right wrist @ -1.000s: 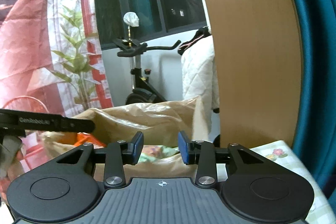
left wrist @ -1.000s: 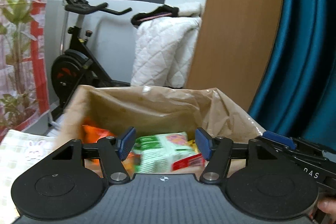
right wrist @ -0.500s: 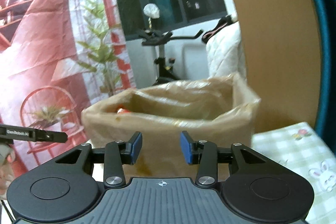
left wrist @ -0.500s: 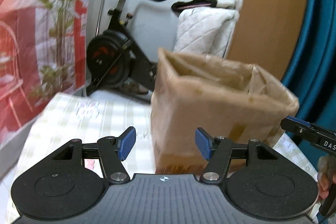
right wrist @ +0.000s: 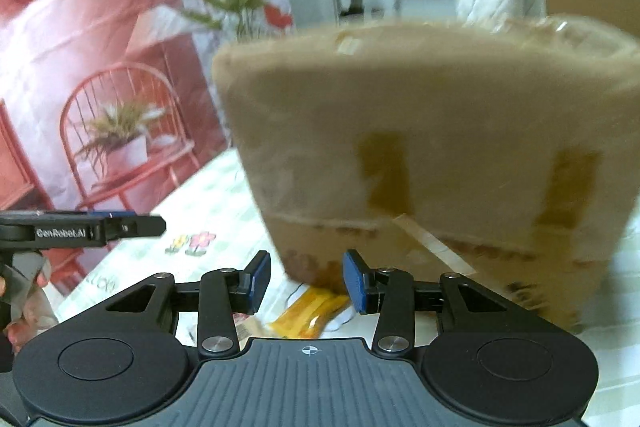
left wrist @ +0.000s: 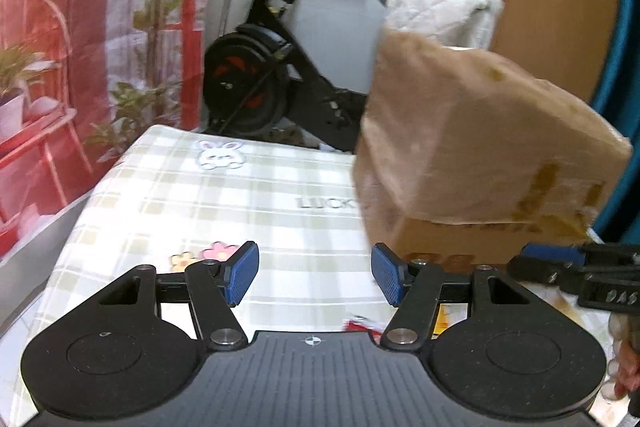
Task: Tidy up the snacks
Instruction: 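Move both open grippers back to the snack pile, then grasp the brown jerky packet with the left gripper while the right grasps the yellow wafer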
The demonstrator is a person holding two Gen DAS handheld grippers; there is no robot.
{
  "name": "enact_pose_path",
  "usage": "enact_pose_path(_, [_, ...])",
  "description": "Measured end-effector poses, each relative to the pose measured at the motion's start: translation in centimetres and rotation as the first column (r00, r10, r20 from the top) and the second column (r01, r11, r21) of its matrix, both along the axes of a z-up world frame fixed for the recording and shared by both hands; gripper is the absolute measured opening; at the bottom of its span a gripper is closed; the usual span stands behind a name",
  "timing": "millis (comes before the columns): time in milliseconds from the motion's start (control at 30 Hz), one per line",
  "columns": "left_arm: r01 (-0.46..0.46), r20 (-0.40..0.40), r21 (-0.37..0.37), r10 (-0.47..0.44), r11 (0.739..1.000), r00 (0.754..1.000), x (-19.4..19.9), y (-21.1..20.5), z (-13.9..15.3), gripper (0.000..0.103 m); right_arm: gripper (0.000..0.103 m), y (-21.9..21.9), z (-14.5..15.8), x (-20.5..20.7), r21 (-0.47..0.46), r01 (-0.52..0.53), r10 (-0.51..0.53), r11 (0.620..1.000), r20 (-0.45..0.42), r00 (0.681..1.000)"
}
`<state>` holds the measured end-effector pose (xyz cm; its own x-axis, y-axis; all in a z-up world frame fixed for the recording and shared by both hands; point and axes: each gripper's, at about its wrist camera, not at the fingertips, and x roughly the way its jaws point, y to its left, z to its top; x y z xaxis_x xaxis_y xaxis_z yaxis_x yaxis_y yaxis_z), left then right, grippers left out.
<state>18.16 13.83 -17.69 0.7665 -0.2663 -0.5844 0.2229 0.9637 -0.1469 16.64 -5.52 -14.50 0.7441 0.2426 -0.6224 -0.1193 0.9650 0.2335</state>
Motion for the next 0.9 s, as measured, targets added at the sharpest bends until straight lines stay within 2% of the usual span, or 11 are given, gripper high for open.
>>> enact_pose_path(200, [-0.032,-0.001,0.043,0.032,0.999,0.999,0.1,1.2,-1.2,0.064,0.039,2.5,-4.1,3.8,-0.006,0.052,-0.053,0.999,-0.132,0.99])
enact_pose_path(300, [-0.048,-0.007,0.049,0.049,0.998,0.999,0.2,1.4,-1.6,0.064,0.04,2.7,-5.7,5.4,-0.045,0.111,-0.118,0.993,-0.187,0.975])
enact_pose_path(400, [-0.053,-0.019,0.044,0.054,0.998,0.998,0.3,1.4,-2.0,0.064,0.045,3.1,-6.9,6.2,-0.085,0.14,-0.156,0.987,-0.233,0.96])
enact_pose_path(533, [-0.04,-0.039,0.044,0.042,0.998,0.998,0.5,1.1,-2.7,0.064,0.055,4.0,-7.8,6.5,-0.107,0.133,-0.155,0.985,-0.237,0.959])
enact_pose_path(633, [-0.019,-0.055,0.058,0.022,0.998,0.998,0.6,0.7,-3.4,0.064,0.055,4.9,-8.1,6.3,-0.156,0.097,-0.132,0.983,-0.23,0.964])
enact_pose_path(700, [-0.007,-0.062,0.068,0.011,0.998,0.998,0.6,0.4,-3.8,0.064,0.054,5.6,-8.2,6.0,-0.197,0.058,-0.103,0.979,-0.224,0.969])
enact_pose_path(767, [0.008,-0.071,0.077,-0.003,0.997,0.997,0.4,0.1,-4.1,0.064,0.049,5.6,-8.2,5.5,-0.21,0.044,-0.09,0.977,-0.215,0.972])
enact_pose_path(833, [0.028,-0.081,0.087,-0.021,0.996,0.996,0.3,-0.3,-4.5,0.064,0.039,5.0,-8.0,5.0,-0.202,0.039,-0.082,0.979,-0.206,0.975])
enact_pose_path(900, [0.055,-0.094,0.102,-0.046,0.993,0.995,0.2,-0.7,-4.9,0.064,0.035,4.1,-7.8,4.1,-0.188,0.026,-0.065,0.982,-0.201,0.977])
